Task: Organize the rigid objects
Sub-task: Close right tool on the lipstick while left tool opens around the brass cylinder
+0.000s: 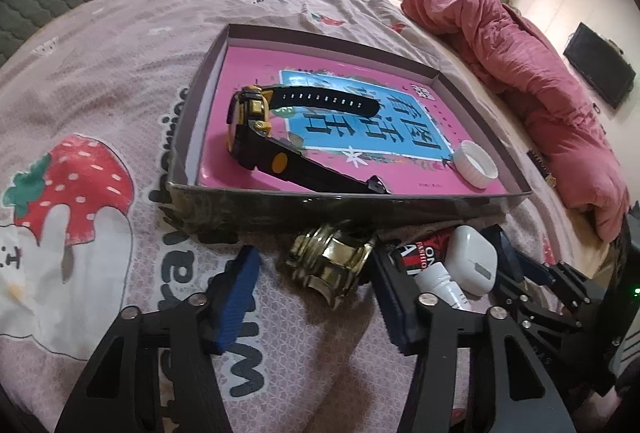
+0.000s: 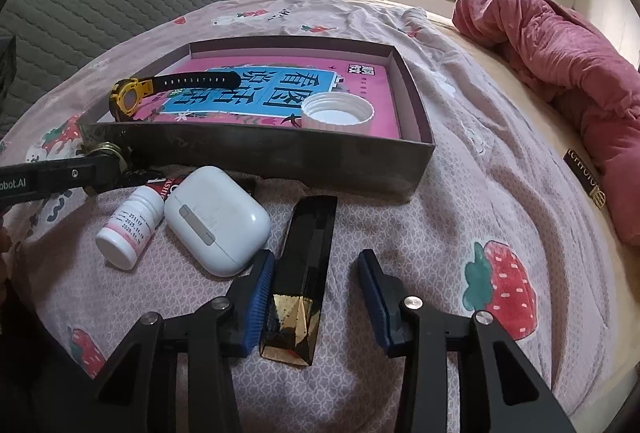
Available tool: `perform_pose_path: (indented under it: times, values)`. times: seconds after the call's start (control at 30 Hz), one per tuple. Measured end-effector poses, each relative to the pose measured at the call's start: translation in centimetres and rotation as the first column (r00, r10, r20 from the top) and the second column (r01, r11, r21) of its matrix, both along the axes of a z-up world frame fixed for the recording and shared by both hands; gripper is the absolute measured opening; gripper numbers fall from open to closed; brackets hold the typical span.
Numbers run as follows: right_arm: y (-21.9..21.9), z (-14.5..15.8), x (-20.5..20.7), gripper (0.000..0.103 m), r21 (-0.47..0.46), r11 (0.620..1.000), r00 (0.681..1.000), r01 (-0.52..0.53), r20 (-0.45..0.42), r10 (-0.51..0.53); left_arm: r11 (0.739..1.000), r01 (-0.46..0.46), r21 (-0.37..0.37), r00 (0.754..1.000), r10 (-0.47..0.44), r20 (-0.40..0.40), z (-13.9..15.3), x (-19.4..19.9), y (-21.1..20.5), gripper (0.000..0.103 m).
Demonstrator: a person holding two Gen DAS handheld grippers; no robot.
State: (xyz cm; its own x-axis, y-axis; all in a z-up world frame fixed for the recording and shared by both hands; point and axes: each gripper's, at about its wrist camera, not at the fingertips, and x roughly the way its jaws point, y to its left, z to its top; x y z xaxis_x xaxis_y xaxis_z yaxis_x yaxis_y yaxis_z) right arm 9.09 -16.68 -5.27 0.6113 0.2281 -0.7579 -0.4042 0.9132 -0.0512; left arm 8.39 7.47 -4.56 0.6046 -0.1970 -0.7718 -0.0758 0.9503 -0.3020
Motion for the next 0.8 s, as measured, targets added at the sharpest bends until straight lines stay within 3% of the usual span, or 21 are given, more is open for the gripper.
perform_pose_path:
  times: [0.1,0.33,0.57,0.8]
  values:
    - [-0.05,-0.08,-0.01,0.043,0.003,1.000,1.000,-0.001,-0.004,0.001,1.000,0.018,-0.003,1.000,-0.018,-0.002,-0.13,0.05,-0.30,0.043]
    - [0.03,-0.18,-0.04,0.043,0.000,1.000,1.000,-0.005,0.000,0.005,1.000,0.020,-0.013,1.000,-0.020,-0.007,-0.23,0.01,-0.30,0.035]
    - [-0.02,-0.11,-0.03,0.033,0.025,0.999,1.000,-0.026,-0.009,0.026,0.998,0.006,-0.068,1.000,-0.008,-0.021,-0.41,-0.12,0.37,0.033]
    - [-0.44,0.02,-0.02,0.025,0.048,0.999,0.999,-0.025,-0.022,0.026,0.998,-0.005,-0.070,1.000,0.004,-0.018,-0.10,-0.74,0.38,0.033]
